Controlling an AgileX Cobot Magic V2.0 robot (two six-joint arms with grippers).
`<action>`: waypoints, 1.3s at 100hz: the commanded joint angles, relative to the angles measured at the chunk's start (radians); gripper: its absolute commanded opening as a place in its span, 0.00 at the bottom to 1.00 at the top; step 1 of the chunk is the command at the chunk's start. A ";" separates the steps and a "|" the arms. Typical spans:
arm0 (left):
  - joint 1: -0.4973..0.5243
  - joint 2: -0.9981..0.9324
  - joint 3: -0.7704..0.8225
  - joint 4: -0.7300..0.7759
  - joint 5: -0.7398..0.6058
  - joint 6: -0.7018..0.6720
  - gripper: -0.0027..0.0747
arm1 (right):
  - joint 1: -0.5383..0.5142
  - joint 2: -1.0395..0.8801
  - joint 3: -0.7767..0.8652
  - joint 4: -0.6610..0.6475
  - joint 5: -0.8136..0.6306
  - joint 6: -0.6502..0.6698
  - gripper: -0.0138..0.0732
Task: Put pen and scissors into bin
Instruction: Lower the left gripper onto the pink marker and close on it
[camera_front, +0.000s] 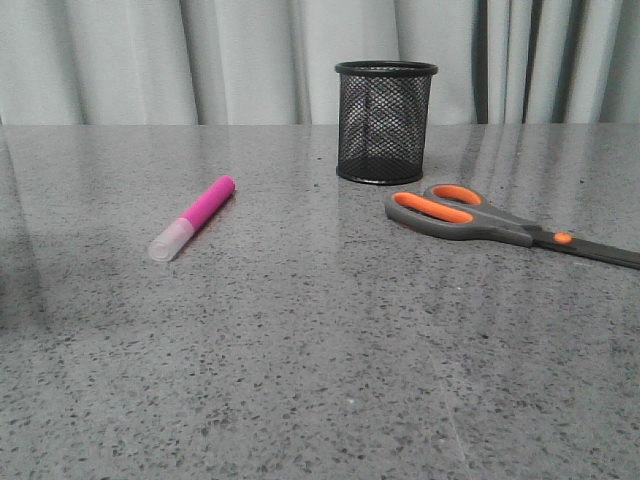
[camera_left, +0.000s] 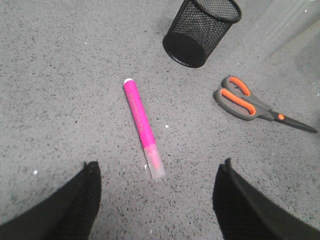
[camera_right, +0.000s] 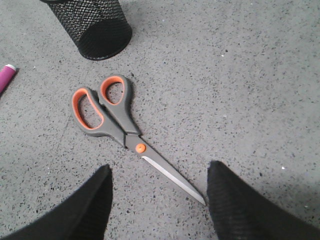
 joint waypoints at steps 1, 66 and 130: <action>-0.050 0.058 -0.071 -0.034 -0.035 0.013 0.61 | -0.008 0.005 -0.033 0.007 -0.048 -0.014 0.60; -0.362 0.572 -0.393 0.365 -0.126 -0.206 0.60 | -0.008 0.005 -0.033 0.007 -0.047 -0.042 0.60; -0.370 0.675 -0.465 0.568 -0.130 -0.333 0.47 | -0.008 0.005 -0.033 0.007 -0.047 -0.044 0.60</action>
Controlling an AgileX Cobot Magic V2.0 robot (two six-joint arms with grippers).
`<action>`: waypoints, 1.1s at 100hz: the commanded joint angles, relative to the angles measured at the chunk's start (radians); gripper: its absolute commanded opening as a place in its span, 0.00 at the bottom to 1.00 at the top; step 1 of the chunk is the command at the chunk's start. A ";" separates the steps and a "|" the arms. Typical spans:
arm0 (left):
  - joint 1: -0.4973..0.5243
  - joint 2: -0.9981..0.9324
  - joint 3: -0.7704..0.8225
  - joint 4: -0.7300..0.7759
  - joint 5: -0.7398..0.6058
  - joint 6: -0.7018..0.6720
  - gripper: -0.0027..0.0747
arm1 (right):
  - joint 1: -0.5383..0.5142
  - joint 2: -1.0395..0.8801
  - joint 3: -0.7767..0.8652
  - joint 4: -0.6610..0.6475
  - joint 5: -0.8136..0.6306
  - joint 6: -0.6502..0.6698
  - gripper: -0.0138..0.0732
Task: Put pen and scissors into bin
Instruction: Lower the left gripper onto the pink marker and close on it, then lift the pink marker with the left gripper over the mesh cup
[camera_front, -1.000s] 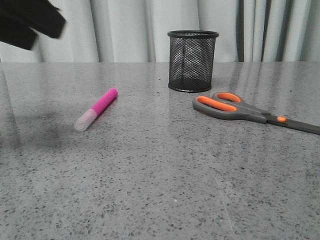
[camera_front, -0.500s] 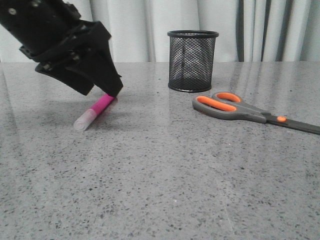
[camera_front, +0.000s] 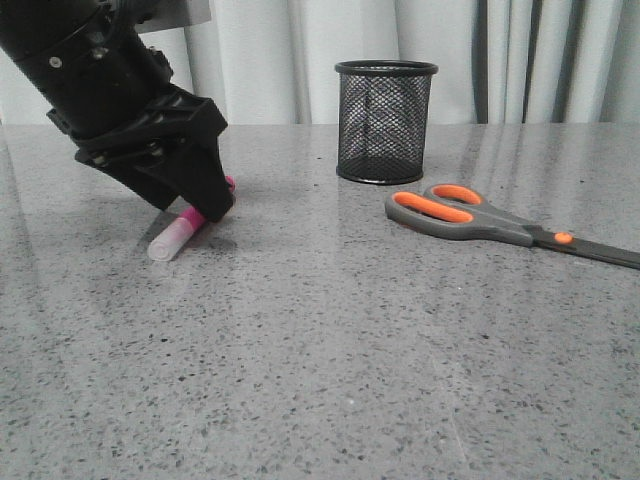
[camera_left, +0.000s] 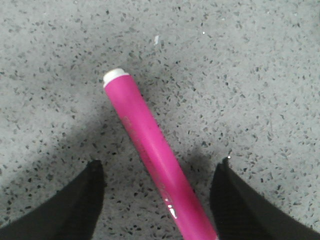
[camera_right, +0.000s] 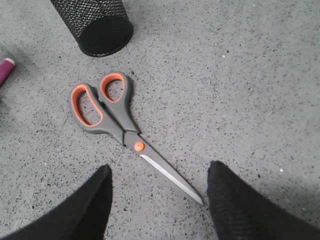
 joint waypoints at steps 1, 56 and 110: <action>-0.007 -0.040 -0.032 -0.014 -0.031 -0.011 0.45 | -0.008 0.005 -0.033 0.007 -0.052 -0.013 0.60; -0.029 -0.065 -0.121 -0.015 0.064 -0.007 0.01 | -0.008 0.005 -0.033 0.007 -0.052 -0.013 0.60; -0.285 -0.062 -0.246 -0.069 -0.722 -0.007 0.01 | -0.008 0.005 -0.033 0.007 -0.044 -0.013 0.60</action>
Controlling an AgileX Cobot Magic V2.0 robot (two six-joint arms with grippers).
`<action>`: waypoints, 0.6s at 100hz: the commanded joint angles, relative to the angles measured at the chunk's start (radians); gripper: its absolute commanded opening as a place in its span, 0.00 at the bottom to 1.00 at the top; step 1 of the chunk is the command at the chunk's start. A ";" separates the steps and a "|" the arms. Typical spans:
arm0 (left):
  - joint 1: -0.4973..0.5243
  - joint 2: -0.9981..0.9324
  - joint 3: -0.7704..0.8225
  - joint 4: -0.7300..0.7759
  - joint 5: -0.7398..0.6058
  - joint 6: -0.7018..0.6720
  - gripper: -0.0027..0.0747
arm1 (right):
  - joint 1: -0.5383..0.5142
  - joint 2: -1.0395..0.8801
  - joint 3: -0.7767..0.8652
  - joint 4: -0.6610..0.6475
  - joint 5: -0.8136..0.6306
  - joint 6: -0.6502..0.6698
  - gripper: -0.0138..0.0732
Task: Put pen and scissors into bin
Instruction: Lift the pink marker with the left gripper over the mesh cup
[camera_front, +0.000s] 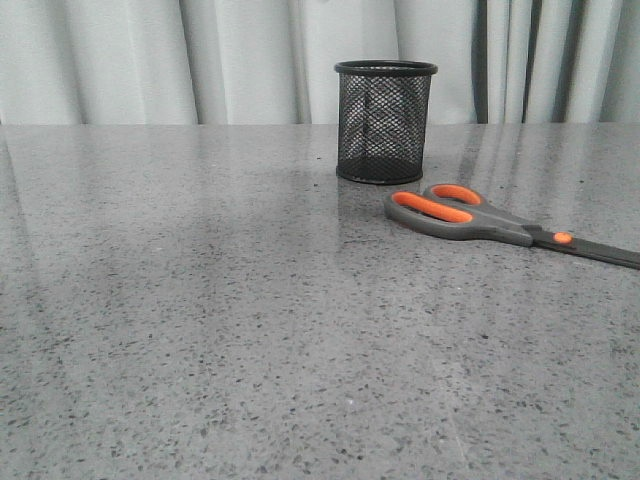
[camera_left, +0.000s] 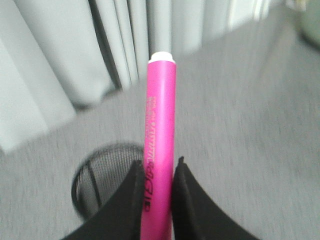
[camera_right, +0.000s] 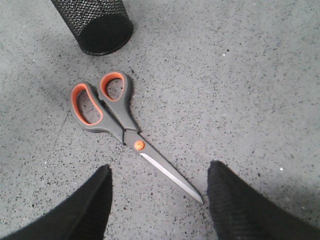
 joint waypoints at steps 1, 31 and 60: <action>-0.015 -0.006 -0.039 -0.039 -0.207 -0.003 0.01 | -0.008 0.005 -0.033 0.007 -0.048 -0.012 0.60; -0.015 0.160 -0.161 -0.053 -0.248 -0.003 0.01 | -0.008 0.005 -0.033 0.005 -0.048 -0.012 0.60; -0.015 0.288 -0.254 -0.074 -0.281 -0.005 0.01 | -0.008 0.005 -0.033 -0.001 -0.048 -0.012 0.60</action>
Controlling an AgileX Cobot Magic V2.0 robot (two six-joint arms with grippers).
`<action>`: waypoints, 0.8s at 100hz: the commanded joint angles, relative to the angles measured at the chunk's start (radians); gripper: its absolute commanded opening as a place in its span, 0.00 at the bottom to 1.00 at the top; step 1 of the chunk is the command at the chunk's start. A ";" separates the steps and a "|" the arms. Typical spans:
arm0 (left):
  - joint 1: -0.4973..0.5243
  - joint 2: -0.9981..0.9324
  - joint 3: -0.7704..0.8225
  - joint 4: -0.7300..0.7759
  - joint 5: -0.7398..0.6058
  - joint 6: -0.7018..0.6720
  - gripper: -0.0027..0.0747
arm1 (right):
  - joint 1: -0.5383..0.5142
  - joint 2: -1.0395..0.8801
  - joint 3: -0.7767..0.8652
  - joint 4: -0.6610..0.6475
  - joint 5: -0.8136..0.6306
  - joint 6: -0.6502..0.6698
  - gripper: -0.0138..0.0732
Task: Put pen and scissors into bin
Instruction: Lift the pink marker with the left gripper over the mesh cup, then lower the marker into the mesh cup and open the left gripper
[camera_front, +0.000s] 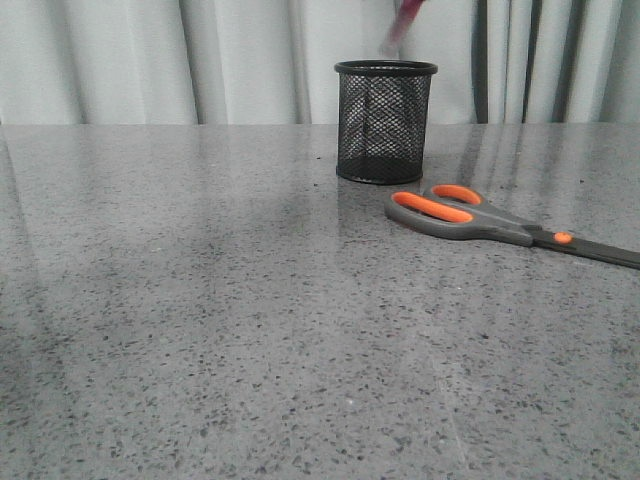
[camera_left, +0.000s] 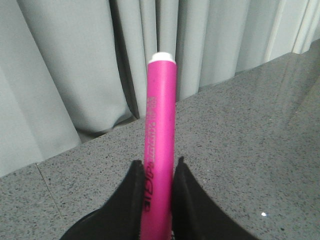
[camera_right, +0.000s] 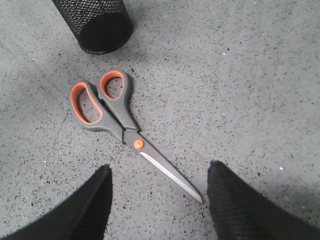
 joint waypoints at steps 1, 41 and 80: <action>-0.009 -0.032 -0.046 -0.021 -0.095 -0.005 0.01 | -0.008 0.005 -0.033 0.003 -0.052 -0.011 0.60; -0.009 -0.001 -0.046 -0.035 -0.091 -0.005 0.09 | -0.008 0.005 -0.033 0.002 -0.039 -0.011 0.60; -0.003 -0.081 -0.046 -0.038 -0.062 -0.004 0.62 | -0.008 0.005 -0.033 0.002 -0.022 -0.011 0.60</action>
